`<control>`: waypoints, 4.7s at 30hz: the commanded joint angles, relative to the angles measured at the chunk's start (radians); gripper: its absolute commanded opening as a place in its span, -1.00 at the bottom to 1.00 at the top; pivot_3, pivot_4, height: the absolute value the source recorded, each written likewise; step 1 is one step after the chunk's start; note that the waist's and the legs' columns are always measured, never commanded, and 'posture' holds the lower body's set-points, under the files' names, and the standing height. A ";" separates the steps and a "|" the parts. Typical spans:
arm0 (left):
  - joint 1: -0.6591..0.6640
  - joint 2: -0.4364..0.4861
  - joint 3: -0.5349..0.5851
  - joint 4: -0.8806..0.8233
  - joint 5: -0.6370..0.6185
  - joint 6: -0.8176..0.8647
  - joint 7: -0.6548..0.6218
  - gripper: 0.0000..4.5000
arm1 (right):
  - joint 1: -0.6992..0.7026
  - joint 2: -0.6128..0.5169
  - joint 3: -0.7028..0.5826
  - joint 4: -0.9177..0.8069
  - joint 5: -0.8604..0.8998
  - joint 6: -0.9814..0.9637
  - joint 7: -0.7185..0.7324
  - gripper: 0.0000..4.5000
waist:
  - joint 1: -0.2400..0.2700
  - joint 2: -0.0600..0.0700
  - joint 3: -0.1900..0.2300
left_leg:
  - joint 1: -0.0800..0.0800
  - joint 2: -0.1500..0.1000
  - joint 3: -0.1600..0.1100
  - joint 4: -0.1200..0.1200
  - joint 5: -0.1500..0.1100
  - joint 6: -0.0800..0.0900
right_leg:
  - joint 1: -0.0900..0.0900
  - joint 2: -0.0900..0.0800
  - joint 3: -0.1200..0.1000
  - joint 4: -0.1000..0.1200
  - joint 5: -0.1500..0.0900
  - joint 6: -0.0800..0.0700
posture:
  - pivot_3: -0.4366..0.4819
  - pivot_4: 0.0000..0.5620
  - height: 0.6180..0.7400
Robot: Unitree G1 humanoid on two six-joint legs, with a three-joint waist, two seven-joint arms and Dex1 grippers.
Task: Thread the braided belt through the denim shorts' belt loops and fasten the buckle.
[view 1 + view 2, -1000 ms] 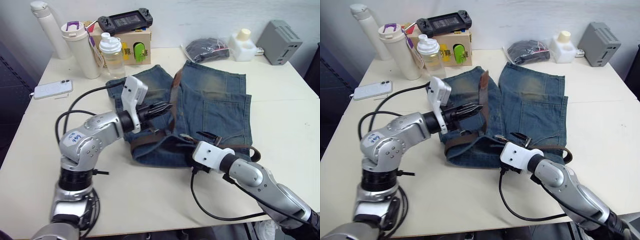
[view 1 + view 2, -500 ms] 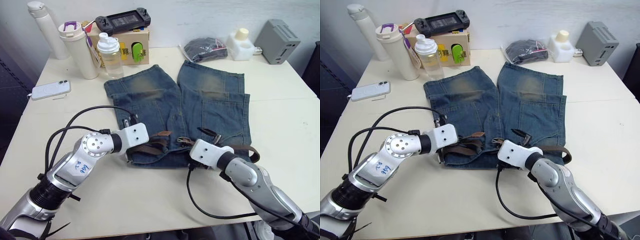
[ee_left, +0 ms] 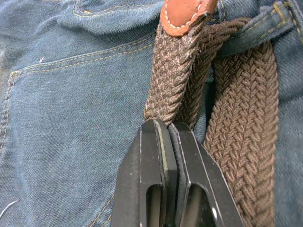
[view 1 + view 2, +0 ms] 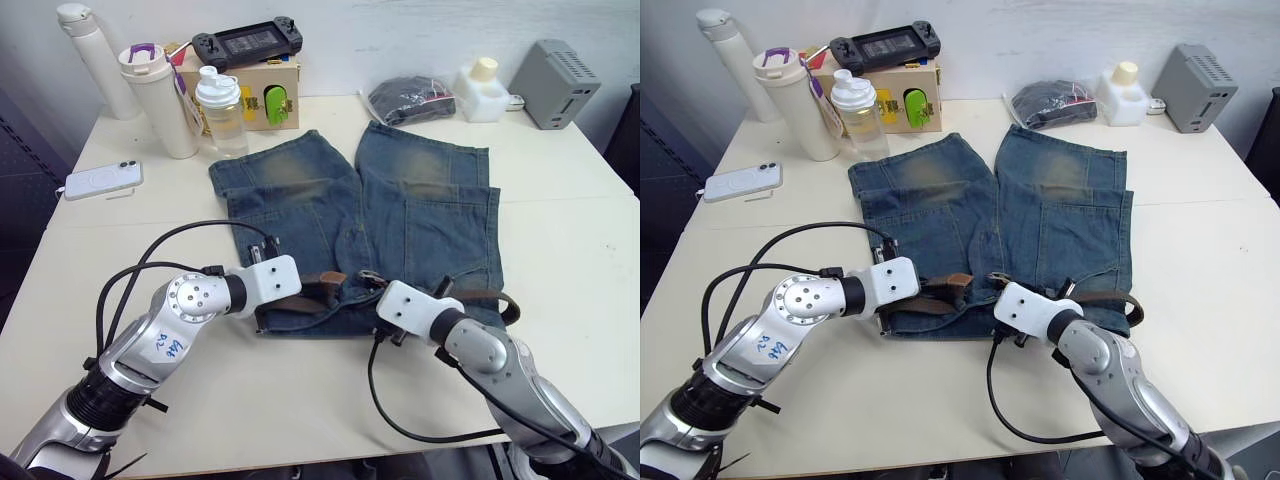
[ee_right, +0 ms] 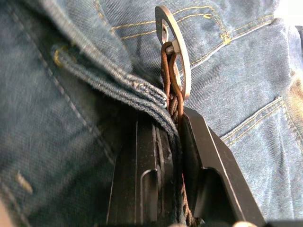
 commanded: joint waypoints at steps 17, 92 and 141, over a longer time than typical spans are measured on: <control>0.004 -0.221 0.012 0.032 -0.034 0.247 0.023 -1.00 | -0.044 0.122 -0.033 -0.096 -0.057 0.098 -0.032 -1.00 | 0.000 0.000 -0.002 | 0.000 -0.001 0.000 0.001 0.000 0.000 | 0.000 0.000 0.000 0.002 0.000 0.000 | -0.05 -0.47 0.19; -0.013 -0.469 0.232 -0.027 -0.330 0.691 0.219 -1.00 | -0.043 0.199 -0.059 -0.024 -0.151 0.137 -0.085 -1.00 | -0.003 0.000 -0.004 | 0.001 -0.001 0.000 0.001 0.000 0.000 | 0.000 0.000 0.000 0.002 0.000 0.000 | -0.05 -0.47 0.19; -0.041 -0.527 0.294 -0.005 -0.417 0.743 0.312 -1.00 | -0.077 0.335 -0.123 -0.036 -0.092 0.254 -0.085 -1.00 | -0.003 0.000 -0.004 | 0.002 -0.002 0.000 0.001 0.000 0.000 | 0.000 0.000 0.000 0.002 0.000 0.000 | -0.05 -0.47 0.19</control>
